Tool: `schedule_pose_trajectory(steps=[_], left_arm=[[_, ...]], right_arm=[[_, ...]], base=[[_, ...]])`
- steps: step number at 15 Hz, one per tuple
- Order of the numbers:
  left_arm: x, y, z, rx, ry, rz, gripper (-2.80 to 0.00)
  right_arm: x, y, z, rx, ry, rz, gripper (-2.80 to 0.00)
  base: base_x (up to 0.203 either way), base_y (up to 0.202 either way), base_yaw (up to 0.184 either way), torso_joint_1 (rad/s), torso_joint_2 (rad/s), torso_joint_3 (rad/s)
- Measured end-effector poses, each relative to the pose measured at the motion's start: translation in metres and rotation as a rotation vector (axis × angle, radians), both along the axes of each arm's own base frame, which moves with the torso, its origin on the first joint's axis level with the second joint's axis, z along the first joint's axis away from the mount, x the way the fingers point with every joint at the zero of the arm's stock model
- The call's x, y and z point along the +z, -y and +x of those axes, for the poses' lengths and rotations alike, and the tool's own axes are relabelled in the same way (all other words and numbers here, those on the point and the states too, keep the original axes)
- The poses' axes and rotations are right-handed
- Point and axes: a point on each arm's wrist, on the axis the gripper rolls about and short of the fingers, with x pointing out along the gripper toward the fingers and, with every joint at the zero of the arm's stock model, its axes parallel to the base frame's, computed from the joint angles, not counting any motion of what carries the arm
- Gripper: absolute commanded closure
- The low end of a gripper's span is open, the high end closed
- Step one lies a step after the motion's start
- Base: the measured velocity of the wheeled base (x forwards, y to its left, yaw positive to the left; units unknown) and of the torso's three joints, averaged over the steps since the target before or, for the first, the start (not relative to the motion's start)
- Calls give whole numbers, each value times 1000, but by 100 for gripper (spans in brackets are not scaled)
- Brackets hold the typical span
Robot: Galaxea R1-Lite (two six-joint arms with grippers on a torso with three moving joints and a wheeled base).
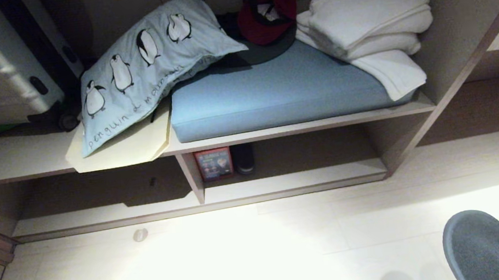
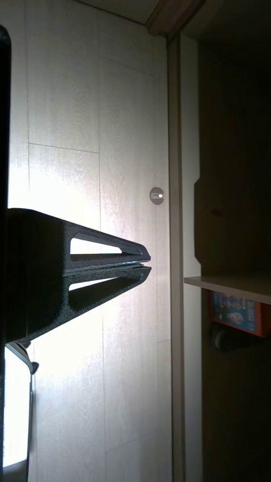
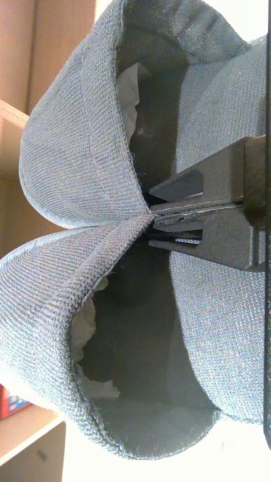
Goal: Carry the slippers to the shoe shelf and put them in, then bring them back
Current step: Place the slippers into the shoe cabinet
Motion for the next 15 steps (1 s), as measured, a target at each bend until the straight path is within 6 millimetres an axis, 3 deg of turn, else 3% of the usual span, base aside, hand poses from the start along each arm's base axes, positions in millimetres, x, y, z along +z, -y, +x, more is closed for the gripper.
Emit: schedule_pose_trajectory(steps=[15], left_arm=[[0, 0, 0, 0, -1, 1, 0]], right_arm=[[0, 0, 0, 0, 0, 0, 0]], base=[[0, 0, 0, 1, 4, -198]])
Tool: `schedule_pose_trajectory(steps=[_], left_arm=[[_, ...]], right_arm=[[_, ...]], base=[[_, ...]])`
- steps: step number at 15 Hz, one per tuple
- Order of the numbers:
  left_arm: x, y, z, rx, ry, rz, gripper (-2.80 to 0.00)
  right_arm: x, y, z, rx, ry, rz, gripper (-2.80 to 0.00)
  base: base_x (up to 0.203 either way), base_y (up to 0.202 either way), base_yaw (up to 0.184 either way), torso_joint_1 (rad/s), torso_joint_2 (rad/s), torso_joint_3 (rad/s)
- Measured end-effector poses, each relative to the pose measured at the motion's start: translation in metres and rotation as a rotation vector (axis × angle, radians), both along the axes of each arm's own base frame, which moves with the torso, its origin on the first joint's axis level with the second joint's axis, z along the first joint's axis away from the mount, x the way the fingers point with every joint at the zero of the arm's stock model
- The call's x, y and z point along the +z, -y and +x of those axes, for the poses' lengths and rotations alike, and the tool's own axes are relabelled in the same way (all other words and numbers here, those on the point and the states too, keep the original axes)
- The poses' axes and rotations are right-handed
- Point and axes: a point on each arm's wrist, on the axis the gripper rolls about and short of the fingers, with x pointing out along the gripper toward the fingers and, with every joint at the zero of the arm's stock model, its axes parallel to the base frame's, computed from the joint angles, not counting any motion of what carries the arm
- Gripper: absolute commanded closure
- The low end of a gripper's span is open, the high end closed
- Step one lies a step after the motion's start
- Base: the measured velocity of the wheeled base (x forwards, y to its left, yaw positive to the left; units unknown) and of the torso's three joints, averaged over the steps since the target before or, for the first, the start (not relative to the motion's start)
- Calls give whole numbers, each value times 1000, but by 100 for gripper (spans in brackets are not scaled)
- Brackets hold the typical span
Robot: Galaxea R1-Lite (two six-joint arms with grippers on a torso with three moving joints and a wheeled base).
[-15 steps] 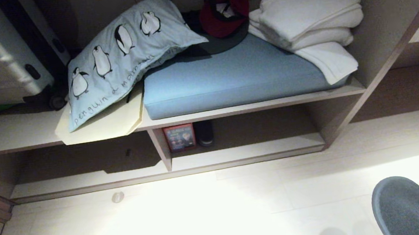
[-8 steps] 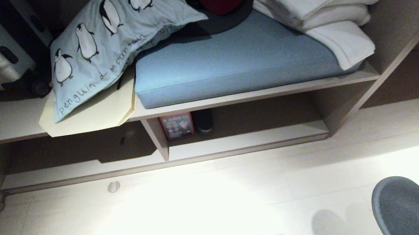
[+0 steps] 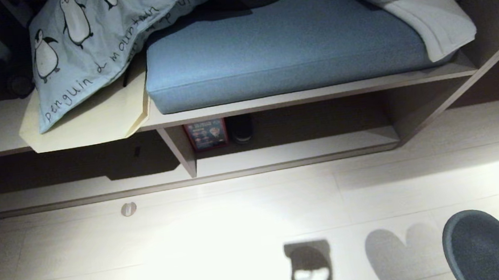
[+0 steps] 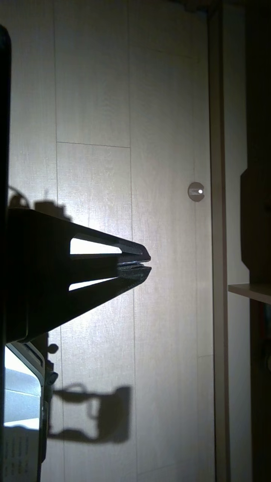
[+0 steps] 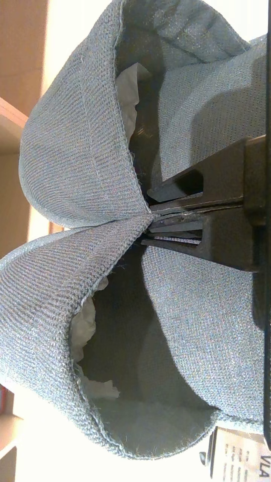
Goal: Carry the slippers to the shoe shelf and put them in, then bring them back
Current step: Place the slippers into the shoe cabinet
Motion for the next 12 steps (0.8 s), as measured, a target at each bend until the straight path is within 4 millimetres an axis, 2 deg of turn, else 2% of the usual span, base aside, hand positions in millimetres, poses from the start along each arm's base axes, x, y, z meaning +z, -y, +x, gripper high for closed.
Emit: schedule_pose_trajectory(steps=[12], left_arm=[[0, 0, 0, 0, 0, 0, 0]], right_arm=[[0, 0, 0, 0, 0, 0, 0]], base=[[0, 0, 0, 3, 2, -197]])
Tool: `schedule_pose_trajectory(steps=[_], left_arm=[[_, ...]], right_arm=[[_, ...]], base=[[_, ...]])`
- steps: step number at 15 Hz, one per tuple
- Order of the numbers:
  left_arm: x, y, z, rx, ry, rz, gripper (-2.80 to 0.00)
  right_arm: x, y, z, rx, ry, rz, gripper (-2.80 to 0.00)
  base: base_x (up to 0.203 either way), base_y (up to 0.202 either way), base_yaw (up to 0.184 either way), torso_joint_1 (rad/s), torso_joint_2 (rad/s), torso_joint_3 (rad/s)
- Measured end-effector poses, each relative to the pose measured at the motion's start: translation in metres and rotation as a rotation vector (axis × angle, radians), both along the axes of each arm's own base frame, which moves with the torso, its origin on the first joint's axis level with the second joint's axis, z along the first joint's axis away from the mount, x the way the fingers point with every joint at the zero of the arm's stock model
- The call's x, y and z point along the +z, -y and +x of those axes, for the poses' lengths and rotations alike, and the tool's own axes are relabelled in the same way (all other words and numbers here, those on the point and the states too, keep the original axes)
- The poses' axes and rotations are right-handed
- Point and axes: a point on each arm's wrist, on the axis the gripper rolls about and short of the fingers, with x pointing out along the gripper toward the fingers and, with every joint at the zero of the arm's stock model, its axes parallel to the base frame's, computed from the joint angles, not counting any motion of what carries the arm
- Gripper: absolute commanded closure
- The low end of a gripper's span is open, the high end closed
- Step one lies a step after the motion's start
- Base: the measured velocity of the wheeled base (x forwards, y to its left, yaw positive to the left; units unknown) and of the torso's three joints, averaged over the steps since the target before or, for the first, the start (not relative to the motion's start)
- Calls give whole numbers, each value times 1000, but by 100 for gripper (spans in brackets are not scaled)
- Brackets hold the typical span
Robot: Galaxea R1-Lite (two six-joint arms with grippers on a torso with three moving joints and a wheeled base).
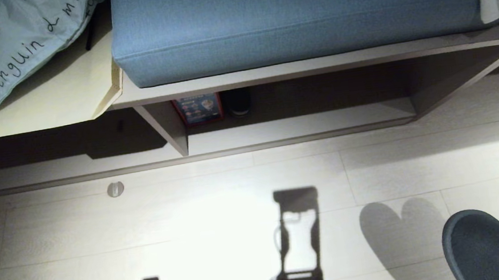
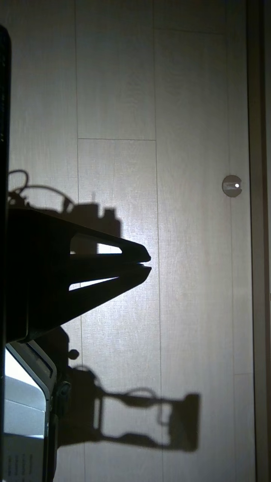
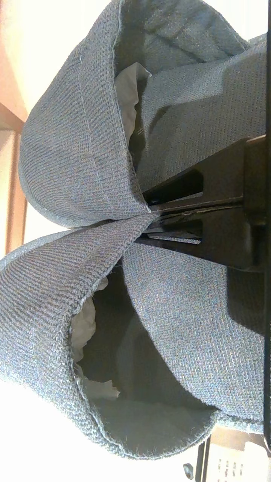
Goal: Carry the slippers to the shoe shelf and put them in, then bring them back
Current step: Place the slippers into the shoe cabinet
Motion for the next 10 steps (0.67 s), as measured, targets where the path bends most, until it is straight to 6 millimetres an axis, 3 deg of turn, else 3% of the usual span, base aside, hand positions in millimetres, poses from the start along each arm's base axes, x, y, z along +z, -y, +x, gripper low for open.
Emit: schedule_pose_trajectory(steps=[10], left_arm=[[0, 0, 0, 0, 0, -1, 0]], right_arm=[[0, 0, 0, 0, 0, 0, 0]], base=[[0, 0, 0, 1, 2, -197]])
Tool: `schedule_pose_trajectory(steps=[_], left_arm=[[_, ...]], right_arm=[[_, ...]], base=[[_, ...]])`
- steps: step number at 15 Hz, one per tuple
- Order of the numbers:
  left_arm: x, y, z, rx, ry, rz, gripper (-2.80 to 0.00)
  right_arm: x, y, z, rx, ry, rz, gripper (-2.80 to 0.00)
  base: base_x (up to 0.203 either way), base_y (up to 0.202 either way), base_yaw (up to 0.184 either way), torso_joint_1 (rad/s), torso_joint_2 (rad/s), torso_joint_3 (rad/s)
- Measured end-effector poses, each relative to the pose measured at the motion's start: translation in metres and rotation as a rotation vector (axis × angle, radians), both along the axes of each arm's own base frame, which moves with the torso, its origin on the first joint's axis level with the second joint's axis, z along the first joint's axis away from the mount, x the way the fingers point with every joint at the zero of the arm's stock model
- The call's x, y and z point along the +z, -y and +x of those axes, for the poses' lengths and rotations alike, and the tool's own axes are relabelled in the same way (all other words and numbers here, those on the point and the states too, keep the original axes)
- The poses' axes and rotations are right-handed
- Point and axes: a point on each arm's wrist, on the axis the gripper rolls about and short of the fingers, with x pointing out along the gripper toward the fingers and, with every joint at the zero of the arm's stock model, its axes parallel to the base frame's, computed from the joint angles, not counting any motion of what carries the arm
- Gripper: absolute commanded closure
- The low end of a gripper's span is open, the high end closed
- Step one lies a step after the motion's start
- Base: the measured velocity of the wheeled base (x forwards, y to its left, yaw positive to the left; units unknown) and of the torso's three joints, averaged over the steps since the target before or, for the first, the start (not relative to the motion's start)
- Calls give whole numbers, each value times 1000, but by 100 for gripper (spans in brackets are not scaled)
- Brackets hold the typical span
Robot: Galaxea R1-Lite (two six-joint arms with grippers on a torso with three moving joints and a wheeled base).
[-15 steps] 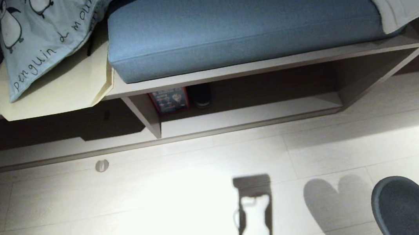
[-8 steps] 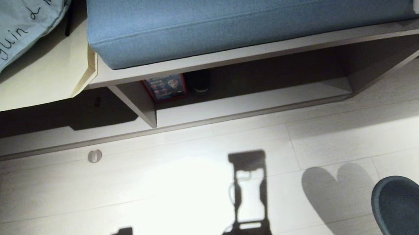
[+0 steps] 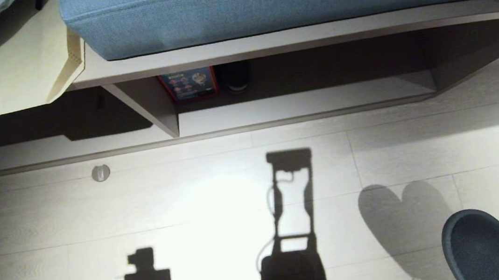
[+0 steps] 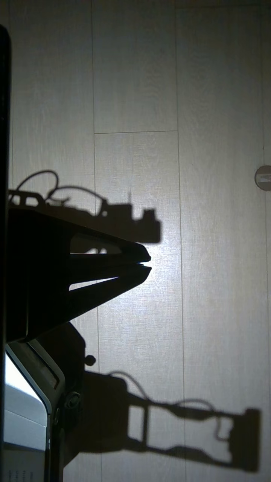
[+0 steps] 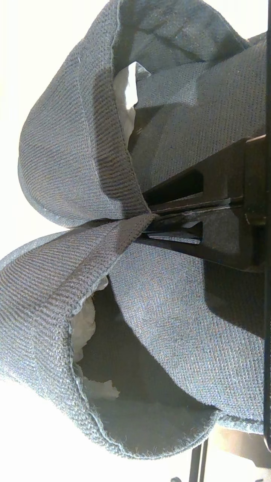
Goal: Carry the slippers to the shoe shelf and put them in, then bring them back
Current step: Place the slippers into the shoe cabinet
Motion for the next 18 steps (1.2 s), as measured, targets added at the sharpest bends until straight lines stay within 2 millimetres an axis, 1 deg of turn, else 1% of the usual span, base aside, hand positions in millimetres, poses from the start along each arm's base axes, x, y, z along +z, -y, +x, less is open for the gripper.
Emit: schedule_pose_trajectory(steps=[18], left_arm=[[0, 0, 0, 0, 0, 1, 0]], right_arm=[[0, 0, 0, 0, 0, 0, 0]], base=[[0, 0, 0, 2, 3, -197]])
